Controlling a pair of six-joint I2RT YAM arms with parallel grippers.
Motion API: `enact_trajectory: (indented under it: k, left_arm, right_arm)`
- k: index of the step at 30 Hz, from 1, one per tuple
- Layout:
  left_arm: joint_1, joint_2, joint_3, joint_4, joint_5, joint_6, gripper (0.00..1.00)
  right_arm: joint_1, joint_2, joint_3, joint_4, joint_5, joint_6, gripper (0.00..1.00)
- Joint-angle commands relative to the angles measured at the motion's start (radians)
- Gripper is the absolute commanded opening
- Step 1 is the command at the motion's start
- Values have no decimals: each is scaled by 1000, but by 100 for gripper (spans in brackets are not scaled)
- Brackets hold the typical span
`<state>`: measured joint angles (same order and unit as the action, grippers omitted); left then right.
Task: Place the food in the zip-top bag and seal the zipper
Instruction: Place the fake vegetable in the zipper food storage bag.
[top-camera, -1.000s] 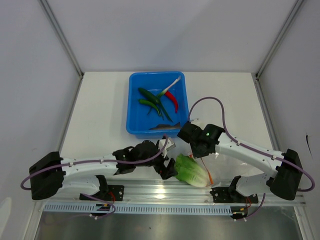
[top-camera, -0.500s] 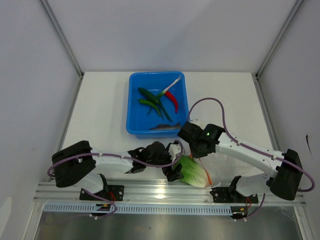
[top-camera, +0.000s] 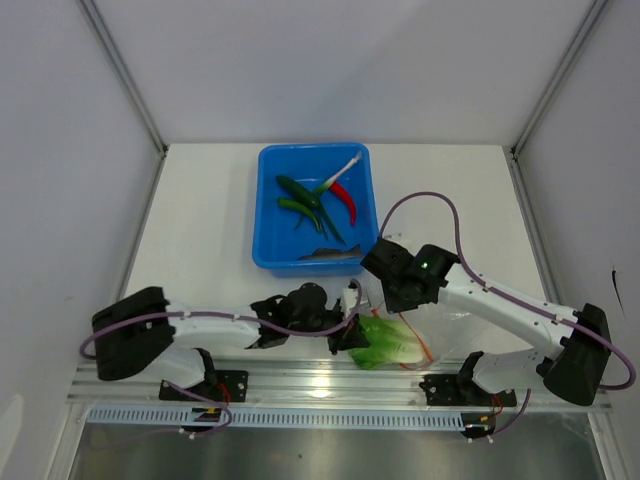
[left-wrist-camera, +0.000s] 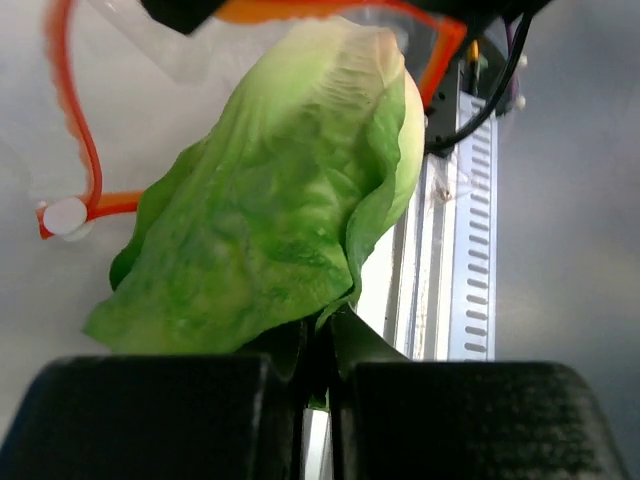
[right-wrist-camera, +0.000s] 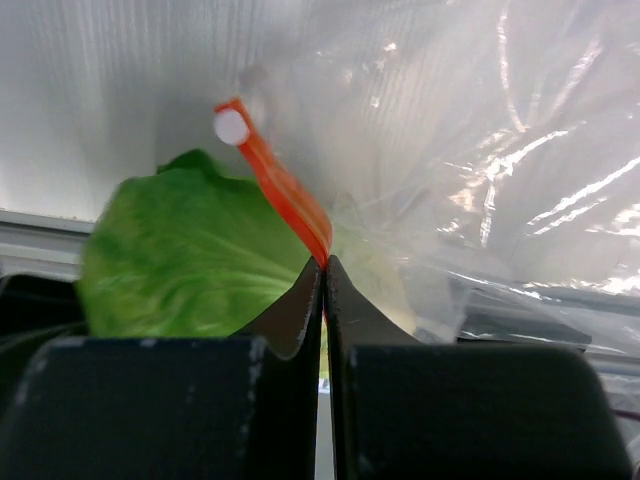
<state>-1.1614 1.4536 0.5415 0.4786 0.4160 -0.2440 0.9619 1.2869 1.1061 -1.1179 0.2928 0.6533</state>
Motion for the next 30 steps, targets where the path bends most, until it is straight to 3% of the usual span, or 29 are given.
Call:
enact_trajectory:
  k: [1,5,8,11,16,21,27,30]
  left_arm:
    - [-6,-197,9,-87,-159,-1,1]
    - [-21,-486,24,-262,-410,-24,1]
    - [-41,-558,90,-403,-538,-14,0]
    - [-63,-533,184,-566,-617,2,0]
    - [-69,-420,363,-819,-573,-27,1]
    - [-84,-430,348,-811,-602,-87,1]
    - [-87,-430,301,-871,-712,-145,1]
    - [-87,-401,324,-885,-747,-172,1]
  right_arm:
    - [-32,-34,77,-26,-1,20,0]
    - [-58,-29,138,-52,-21,38,0]
    - [-103,-38,172,-43,-85,54,0]
    - [-147,-61,216,-22,-164,65,0]
    - [-111,-100,274,52,-130,72,0]
    - [-112,-115,271,66,-31,112,0]
    - [-159,-172,288,130,-47,146,0]
    - [-181,-176,282,177,-125,147,0]
